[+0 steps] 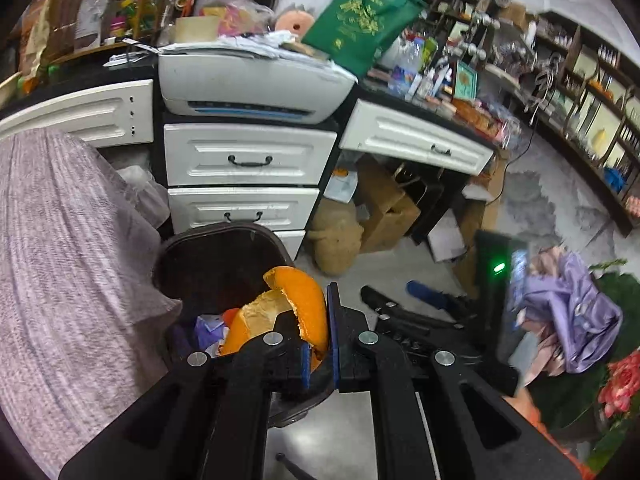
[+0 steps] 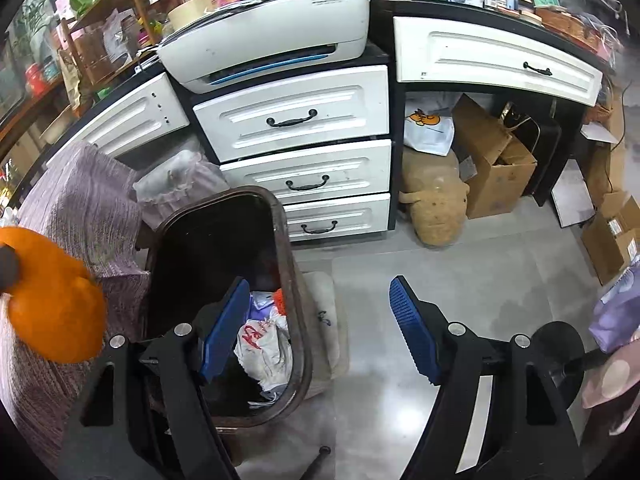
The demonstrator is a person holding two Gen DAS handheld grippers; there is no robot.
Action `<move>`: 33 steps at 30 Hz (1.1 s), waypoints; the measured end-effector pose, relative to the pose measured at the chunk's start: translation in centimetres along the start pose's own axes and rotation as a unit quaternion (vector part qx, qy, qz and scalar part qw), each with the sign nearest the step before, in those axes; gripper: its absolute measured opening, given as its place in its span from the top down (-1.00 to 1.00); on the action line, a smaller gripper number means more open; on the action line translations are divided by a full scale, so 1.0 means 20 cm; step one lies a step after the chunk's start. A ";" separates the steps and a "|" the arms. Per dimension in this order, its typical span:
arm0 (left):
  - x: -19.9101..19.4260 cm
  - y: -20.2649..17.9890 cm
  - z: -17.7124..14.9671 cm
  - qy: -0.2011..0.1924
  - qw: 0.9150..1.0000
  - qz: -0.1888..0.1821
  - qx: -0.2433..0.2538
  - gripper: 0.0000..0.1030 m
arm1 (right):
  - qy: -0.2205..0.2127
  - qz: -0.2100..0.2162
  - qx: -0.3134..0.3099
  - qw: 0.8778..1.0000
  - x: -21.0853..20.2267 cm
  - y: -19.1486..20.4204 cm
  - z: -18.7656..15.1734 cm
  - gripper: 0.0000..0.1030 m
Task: Collect trash
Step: 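Move the orange peel over the bin and open the left gripper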
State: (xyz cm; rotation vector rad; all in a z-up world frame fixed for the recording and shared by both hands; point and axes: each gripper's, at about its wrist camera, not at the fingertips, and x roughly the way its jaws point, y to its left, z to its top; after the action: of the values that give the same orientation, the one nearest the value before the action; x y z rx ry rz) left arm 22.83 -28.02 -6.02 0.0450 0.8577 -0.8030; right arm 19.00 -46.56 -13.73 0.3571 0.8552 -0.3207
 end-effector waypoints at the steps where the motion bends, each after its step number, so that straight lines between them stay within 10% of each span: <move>1: 0.02 -0.01 0.00 0.004 1.000 0.002 0.002 0.86 | 0.000 0.000 0.001 1.000 0.00 0.00 0.00 -0.40; 22: 0.39 0.02 -0.06 0.094 0.995 0.019 0.009 0.84 | 0.011 -0.002 0.034 0.999 0.02 -0.12 0.00 -0.40; 28: 0.42 0.02 -0.09 0.116 0.993 0.011 0.000 -0.11 | 0.013 -0.003 0.036 0.999 0.02 -0.13 0.00 -0.40; 33: 0.35 0.00 -0.08 0.105 0.994 -0.005 -0.005 -0.37 | 0.004 -0.011 0.045 0.999 0.00 -0.16 0.01 -0.61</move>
State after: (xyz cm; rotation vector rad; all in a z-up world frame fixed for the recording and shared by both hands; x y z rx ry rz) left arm 24.42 -31.81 -11.89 0.1177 1.0623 -0.8121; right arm 17.82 -49.49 -14.21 0.4341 0.8547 -0.3795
